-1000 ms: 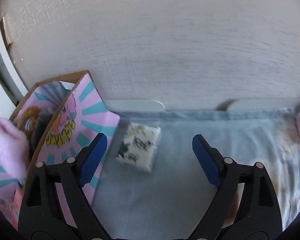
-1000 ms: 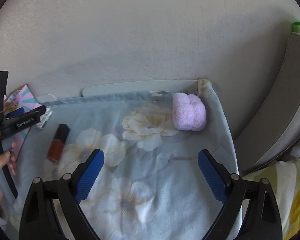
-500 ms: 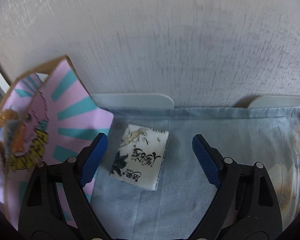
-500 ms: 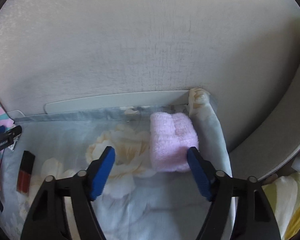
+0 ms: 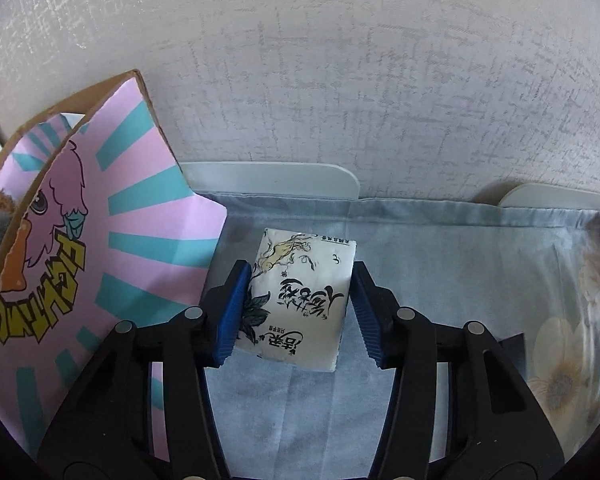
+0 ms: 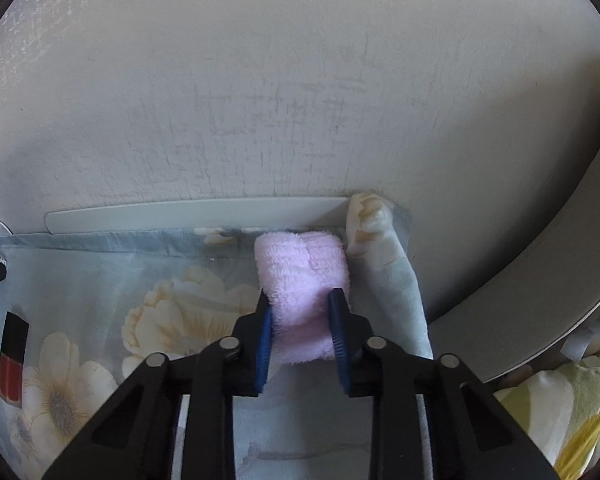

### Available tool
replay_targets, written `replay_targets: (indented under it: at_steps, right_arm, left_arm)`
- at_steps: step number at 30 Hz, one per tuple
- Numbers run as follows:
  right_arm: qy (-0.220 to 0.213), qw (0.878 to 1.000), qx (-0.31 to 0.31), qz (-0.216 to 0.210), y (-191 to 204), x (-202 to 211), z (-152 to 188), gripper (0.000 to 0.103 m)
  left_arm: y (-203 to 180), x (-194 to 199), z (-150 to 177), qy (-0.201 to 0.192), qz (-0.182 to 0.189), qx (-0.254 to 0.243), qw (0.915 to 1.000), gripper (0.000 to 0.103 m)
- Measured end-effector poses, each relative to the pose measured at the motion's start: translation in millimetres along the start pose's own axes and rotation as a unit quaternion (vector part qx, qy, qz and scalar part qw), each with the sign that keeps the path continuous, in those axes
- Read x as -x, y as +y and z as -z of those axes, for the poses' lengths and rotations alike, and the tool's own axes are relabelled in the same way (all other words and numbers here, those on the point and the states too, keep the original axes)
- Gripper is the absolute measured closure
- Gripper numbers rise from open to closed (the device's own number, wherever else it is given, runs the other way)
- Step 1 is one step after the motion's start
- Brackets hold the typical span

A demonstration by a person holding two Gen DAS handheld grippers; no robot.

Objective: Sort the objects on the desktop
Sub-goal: 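Grasp the white calligraphy packet with left tool while right tool grasps the pink scrunchie, then carry packet and pink scrunchie into the cardboard box and open both tools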

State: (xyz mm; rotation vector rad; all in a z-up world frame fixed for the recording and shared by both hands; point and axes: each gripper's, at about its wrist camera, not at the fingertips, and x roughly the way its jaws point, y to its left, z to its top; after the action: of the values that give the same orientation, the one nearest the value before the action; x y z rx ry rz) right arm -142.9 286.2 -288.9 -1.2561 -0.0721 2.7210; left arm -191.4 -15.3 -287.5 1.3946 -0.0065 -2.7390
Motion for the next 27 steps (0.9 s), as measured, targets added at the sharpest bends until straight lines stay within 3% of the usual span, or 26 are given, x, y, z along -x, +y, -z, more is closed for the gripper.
replay_targets:
  at_steps: [8, 16, 27]
  right_arm:
    - [-0.012, 1.000, -0.003, -0.020, -7.3, 27.8, -1.5, 0.093]
    - [-0.032, 0.998, 0.011, -0.051, -8.3, 78.9, -12.6, 0.093]
    - [-0.025, 0.984, 0.076, -0.162, 25.8, 172.4, -56.1, 0.093]
  left_arm:
    - [-9.6, 25.0, -1.9, -0.006, 0.024, -0.015, 0.9996, 0.056]
    - [-9.0, 77.0, -10.0, -0.023, 0.058, -0.023, 0.9978, 0.056]
    - [11.9, 171.7, -19.2, -0.007, 0.072, -0.063, 0.9954, 0.056]
